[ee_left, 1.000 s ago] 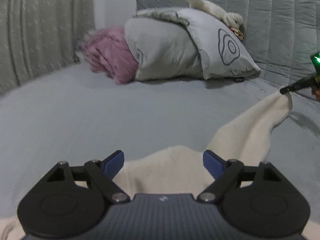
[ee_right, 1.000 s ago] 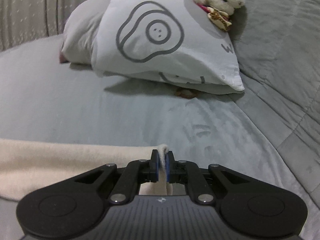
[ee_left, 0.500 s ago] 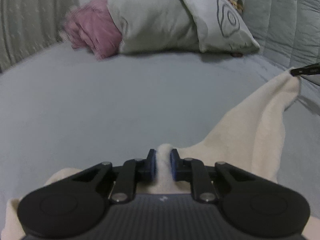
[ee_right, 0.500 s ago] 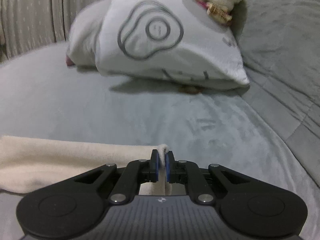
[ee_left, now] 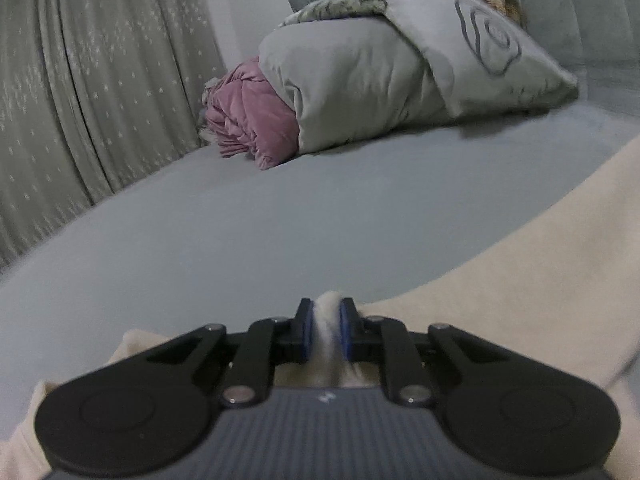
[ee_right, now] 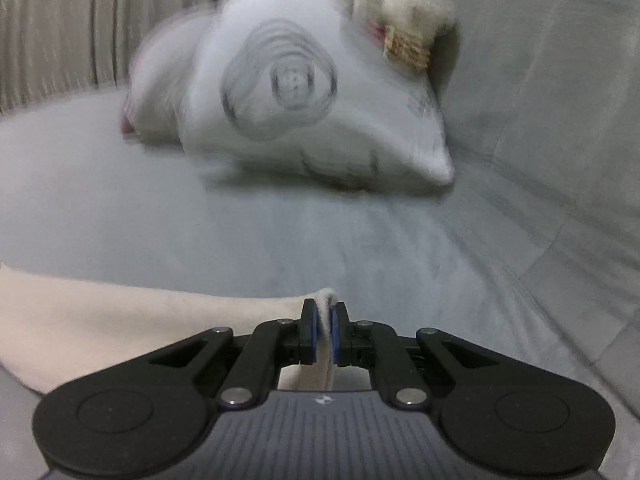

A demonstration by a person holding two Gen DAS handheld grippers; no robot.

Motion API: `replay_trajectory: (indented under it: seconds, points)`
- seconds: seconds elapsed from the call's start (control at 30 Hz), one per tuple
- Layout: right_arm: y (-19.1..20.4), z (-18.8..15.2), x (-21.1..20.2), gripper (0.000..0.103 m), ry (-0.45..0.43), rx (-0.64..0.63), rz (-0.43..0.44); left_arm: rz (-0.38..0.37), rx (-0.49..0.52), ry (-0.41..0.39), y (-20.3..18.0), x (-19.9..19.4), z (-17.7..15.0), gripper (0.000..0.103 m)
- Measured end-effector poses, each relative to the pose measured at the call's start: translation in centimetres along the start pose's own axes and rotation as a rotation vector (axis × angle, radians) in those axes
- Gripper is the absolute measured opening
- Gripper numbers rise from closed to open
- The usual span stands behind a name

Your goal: Fold clothes

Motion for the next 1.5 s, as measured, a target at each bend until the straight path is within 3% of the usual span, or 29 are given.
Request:
replay_trajectory:
  seconds: [0.1, 0.2, 0.23, 0.27, 0.3, 0.33, 0.37, 0.43, 0.67, 0.97, 1.07, 1.27, 1.5]
  points:
    - [1.1, -2.1, 5.8, 0.006, 0.045, 0.022, -0.043, 0.053, 0.078, 0.017, -1.2, 0.4, 0.1, 0.015]
    - [2.9, -2.8, 6.0, 0.010, -0.022, -0.064, -0.156, 0.088, 0.095, 0.016, -1.9, 0.9, 0.4, 0.027]
    - [3.3, -2.8, 5.9, 0.013, -0.031, -0.081, -0.175, 0.098, 0.073, 0.015, -1.7, 0.6, 0.6, 0.042]
    - [3.4, -2.9, 5.6, 0.018, -0.034, -0.087, -0.183, 0.108, 0.030, 0.022, -1.2, 0.3, 0.8, 0.065]
    - [3.3, -2.8, 5.1, 0.030, -0.039, -0.083, -0.188, 0.112, -0.023, 0.027, -0.7, -0.2, 1.0, 0.077]
    - [3.0, -2.5, 4.3, 0.051, -0.047, -0.059, -0.183, 0.114, -0.077, 0.029, -0.1, -0.9, 1.2, 0.091]
    - [2.7, -2.3, 3.5, 0.064, -0.058, -0.028, -0.167, 0.113, -0.110, 0.034, 0.2, -1.7, 1.3, 0.093]
    - [2.4, -1.8, 1.9, 0.073, -0.082, 0.008, -0.138, 0.114, -0.147, 0.045, 0.6, -2.9, 1.4, 0.099]
    - [5.1, -1.9, -4.6, 0.089, -0.110, 0.049, -0.039, 0.163, -0.337, 0.131, 2.5, -11.7, -0.5, 0.103]
    - [12.3, -4.8, -11.9, 0.093, -0.123, 0.057, 0.136, 0.221, -0.395, 0.270, 6.0, -24.6, -8.8, 0.103]
    - [14.3, -5.2, -13.0, 0.093, -0.122, 0.031, 0.151, 0.261, -0.440, 0.283, 7.7, -28.6, -11.9, 0.103]
    - [21.2, -6.1, -16.2, 0.093, -0.118, -0.032, 0.268, 0.311, -0.717, 0.210, 12.9, -33.1, -17.3, 0.103]
    - [30.2, -7.9, -18.7, 0.094, -0.123, -0.005, 0.484, 0.320, -0.848, 0.087, 21.0, -32.0, -19.4, 0.103]
Point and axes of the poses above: each gripper's, at about its wrist camera, not at the fingertips, and x roughly the way its jaws point, y to its left, z to its top, the point moved 6 cm from there along x, roughly the way its jaws point, and after that the axes turned 2 degrees about -x, right-handed, at the moved point
